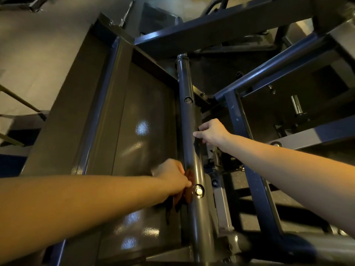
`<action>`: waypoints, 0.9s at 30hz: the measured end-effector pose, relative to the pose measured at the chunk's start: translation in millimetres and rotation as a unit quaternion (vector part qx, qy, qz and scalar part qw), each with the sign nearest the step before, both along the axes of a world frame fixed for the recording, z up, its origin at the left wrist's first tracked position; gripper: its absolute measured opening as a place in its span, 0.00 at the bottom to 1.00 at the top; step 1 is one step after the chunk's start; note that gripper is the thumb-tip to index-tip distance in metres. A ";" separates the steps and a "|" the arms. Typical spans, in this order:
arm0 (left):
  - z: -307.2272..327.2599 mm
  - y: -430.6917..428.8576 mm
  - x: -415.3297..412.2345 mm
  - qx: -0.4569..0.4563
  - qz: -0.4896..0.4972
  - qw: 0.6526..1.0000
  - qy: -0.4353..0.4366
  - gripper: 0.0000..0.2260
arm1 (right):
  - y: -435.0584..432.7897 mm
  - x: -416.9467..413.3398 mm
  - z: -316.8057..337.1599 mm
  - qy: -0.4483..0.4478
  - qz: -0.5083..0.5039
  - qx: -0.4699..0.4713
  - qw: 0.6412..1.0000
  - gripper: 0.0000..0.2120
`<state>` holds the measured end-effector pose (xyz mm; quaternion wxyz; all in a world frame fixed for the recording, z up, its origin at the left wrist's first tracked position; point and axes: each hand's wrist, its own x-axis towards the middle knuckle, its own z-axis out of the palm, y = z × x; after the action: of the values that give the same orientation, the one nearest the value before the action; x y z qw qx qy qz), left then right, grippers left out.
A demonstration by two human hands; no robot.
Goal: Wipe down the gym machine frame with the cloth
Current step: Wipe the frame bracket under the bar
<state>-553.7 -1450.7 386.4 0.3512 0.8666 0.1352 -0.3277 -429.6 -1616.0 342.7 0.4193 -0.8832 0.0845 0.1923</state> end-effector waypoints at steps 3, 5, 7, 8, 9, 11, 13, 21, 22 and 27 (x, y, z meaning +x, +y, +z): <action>-0.3 1.8 39.9 -0.011 0.035 0.997 -0.066 0.07 | -4.9 1.1 -3.4 0.018 0.007 0.017 1.000 0.25; -3.4 3.2 62.3 -0.015 0.043 0.992 -0.115 0.07 | -7.2 1.8 -8.2 0.014 0.020 0.024 0.999 0.22; -9.3 2.8 83.0 -0.015 0.057 0.987 -0.150 0.07 | -10.0 4.5 -12.6 0.007 0.034 0.038 0.999 0.14; -13.2 3.0 93.2 -0.014 0.066 0.984 -0.163 0.07 | -10.3 5.2 -12.4 0.008 0.039 0.048 0.998 0.10; -16.0 3.2 102.8 -0.010 0.075 0.982 -0.174 0.07 | -10.4 5.3 -11.2 0.013 0.041 0.056 0.997 0.07; -19.5 3.0 121.7 -0.011 0.102 0.977 -0.187 0.06 | -10.0 5.3 -9.5 0.020 0.039 0.064 0.997 0.05; -21.1 1.0 136.5 -0.032 0.136 0.974 -0.179 0.05 | -9.6 4.2 -6.3 0.024 0.041 0.062 0.997 0.04; 13.4 -2.1 157.5 -0.084 0.086 0.978 -0.172 0.07 | -18.2 28.9 46.9 0.025 0.059 0.031 0.998 0.07; 23.0 -7.2 161.4 -0.105 0.084 0.974 -0.185 0.07 | -21.0 30.5 56.0 0.011 0.036 0.056 0.998 0.07; 50.5 -41.2 179.7 -0.177 0.093 0.947 -0.250 0.05 | -33.1 41.8 87.5 -0.019 -0.133 0.199 0.971 0.16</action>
<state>-374.0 -1492.0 436.9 0.5505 0.8281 0.0633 -0.0850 -387.8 -1649.1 430.2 0.6102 -0.7661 0.1532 0.1314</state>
